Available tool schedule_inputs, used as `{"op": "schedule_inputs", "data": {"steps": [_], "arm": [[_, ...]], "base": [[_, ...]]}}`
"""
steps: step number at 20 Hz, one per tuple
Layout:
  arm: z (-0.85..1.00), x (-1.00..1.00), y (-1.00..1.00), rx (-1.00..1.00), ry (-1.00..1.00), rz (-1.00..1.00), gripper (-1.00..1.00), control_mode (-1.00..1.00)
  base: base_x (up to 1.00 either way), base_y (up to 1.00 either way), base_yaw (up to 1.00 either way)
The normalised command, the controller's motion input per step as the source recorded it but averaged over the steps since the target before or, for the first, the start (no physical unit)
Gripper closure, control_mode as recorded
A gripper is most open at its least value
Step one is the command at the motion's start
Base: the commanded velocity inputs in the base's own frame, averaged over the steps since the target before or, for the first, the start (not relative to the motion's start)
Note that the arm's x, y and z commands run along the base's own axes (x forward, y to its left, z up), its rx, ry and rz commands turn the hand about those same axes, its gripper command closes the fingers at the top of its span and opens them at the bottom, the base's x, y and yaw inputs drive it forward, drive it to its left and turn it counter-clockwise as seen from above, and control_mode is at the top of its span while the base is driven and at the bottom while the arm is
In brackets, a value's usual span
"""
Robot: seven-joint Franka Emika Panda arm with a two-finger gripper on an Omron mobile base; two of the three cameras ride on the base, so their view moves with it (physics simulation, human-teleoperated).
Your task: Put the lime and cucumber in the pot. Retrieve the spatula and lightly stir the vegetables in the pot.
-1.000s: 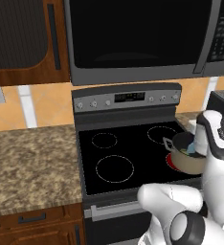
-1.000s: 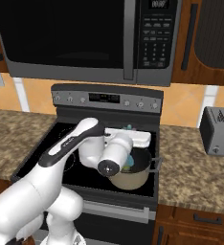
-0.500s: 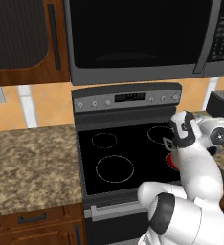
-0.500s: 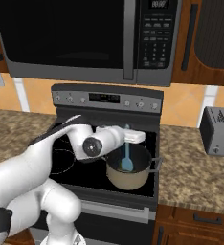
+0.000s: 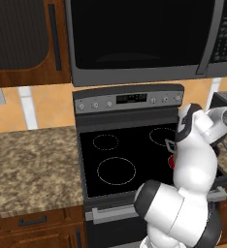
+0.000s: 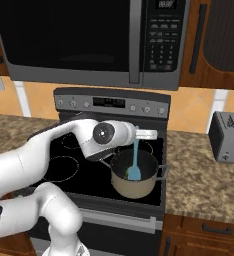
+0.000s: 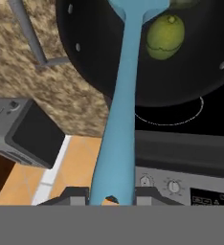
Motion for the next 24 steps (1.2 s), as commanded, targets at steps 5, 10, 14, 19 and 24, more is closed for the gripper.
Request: {"op": "schedule_inputs", "data": {"steps": [5,10,14,19,24], "arm": [[0.01,0.05,0.00,0.07,-0.06,0.05,1.00,-1.00],[-0.36,0.31,0.01,0.10,-0.03,0.06,1.00,-1.00],[-0.41,0.21,0.07,0.15,-0.04,0.10,1.00,-1.00],[-0.49,0.11,0.00,0.03,-0.10,0.02,1.00,-1.00],[-0.20,0.25,0.02,0.00,-0.26,0.05,1.00,-1.00]], "base": [[0.00,0.00,0.00],[0.00,0.00,0.00],[0.00,0.00,0.00],[0.00,0.00,0.00],[0.00,0.00,0.00]]}}
